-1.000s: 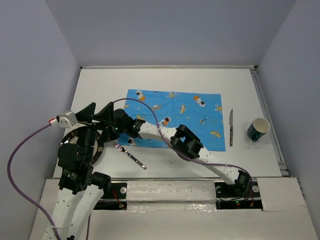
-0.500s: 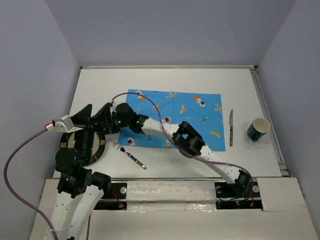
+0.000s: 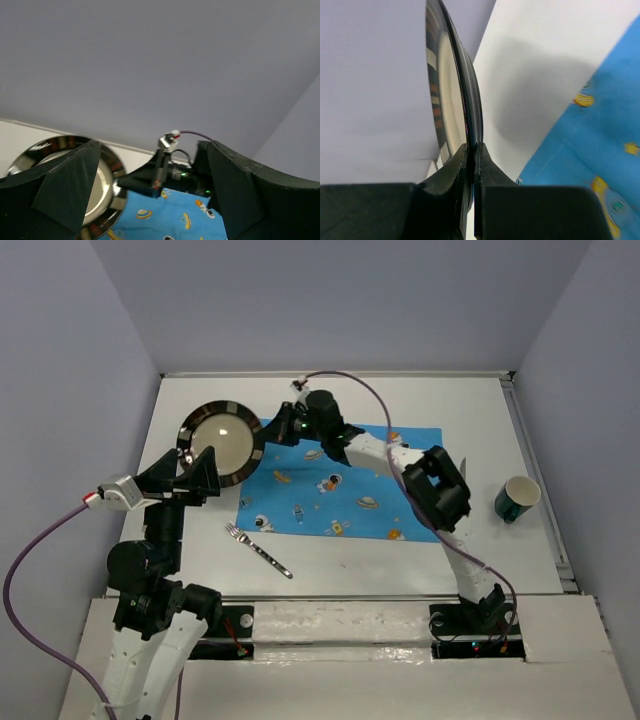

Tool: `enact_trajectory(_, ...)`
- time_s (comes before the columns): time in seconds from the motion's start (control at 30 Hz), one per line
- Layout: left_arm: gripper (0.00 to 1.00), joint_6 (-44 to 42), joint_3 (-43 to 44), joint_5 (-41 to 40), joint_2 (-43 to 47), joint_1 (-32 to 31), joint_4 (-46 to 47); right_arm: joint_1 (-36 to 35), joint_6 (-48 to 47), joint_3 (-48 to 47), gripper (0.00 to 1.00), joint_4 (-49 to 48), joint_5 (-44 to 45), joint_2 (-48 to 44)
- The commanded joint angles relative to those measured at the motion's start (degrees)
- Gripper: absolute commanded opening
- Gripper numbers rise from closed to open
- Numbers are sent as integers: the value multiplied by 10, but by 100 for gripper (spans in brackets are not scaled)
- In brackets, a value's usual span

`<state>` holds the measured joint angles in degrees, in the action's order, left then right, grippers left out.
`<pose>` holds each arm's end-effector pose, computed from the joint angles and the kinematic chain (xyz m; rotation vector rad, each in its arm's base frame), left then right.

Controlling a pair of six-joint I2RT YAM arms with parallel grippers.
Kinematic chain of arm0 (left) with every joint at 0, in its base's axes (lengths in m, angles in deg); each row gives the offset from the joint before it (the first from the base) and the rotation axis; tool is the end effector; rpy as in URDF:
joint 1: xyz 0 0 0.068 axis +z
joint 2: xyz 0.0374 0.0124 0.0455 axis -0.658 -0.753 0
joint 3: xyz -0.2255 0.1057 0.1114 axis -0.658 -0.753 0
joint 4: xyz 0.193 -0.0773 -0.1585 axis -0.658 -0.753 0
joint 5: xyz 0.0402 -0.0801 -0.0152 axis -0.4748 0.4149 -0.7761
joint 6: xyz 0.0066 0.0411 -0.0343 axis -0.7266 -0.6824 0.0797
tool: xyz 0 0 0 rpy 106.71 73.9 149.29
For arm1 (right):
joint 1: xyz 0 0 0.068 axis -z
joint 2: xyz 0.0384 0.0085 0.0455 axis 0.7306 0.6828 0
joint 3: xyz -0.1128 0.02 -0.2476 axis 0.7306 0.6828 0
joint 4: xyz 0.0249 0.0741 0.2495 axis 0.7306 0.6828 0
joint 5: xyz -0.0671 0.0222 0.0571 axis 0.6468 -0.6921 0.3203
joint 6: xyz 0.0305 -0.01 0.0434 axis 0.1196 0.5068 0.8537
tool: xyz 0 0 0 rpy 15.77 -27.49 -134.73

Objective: Set the dinner table for one person

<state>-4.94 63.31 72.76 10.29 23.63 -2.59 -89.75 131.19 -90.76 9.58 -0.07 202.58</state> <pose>0.0635 -0.0135 0.3814 -0.1691 1.0204 -0.4837 0.3919 0.3842 0.2253 -0.2155 2.0580 1.5100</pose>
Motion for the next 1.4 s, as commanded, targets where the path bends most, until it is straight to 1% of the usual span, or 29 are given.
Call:
enact_trajectory(0.0,99,-11,1,-21,-7,3,17,53,104,109,0,-239,-61,-139)
enact_trajectory(0.07,99,-10,1,-13,-14,4,13,84,94,170,0,-238,-56,-206)
enact_trajectory(0.1,99,-8,1,-8,-16,3,12,107,87,232,0,-224,-54,-253)
enact_trajectory(0.17,99,-8,3,-4,-25,4,8,128,52,288,0,-191,-47,-300)
enact_trajectory(0.2,99,-7,4,-1,-28,4,6,137,41,346,0,-167,-38,-323)
enact_trajectory(0.27,99,-7,5,8,-35,3,5,164,7,398,0,-130,-24,-382)
enact_trajectory(0.3,99,-7,6,12,-38,3,4,173,1,450,0,-127,-20,-399)
enact_trajectory(0.37,99,-7,7,21,-45,3,4,193,-8,498,0,-126,-21,-429)
enact_trajectory(0.4,99,-6,7,25,-47,3,4,214,-9,517,0,-125,-25,-451)
enact_trajectory(0.43,99,-6,6,27,-48,3,4,224,-10,547,0,-126,-31,-460)
enact_trajectory(0.5,99,-6,6,33,-54,3,5,249,-12,576,0,-131,-53,-475)
enact_trajectory(0.67,99,-5,5,36,-57,3,5,272,-11,602,0,-143,-77,-474)
enact_trajectory(0.8,99,-6,10,39,-70,4,-1,285,-11,610,0,-144,-84,-452)
enact_trajectory(1.23,99,-7,10,48,-74,3,-1,290,-19,625,0,-149,-78,-389)
enact_trajectory(1.27,99,-6,10,48,-73,4,-1,290,-23,624,5,-144,-77,-387)
enact_trajectory(1.33,99,-6,10,48,-74,4,-1,295,-33,616,13,-123,-78,-377)
enact_trajectory(1.37,99,-6,10,48,-75,4,-1,295,-42,610,20,-113,-65,-377)
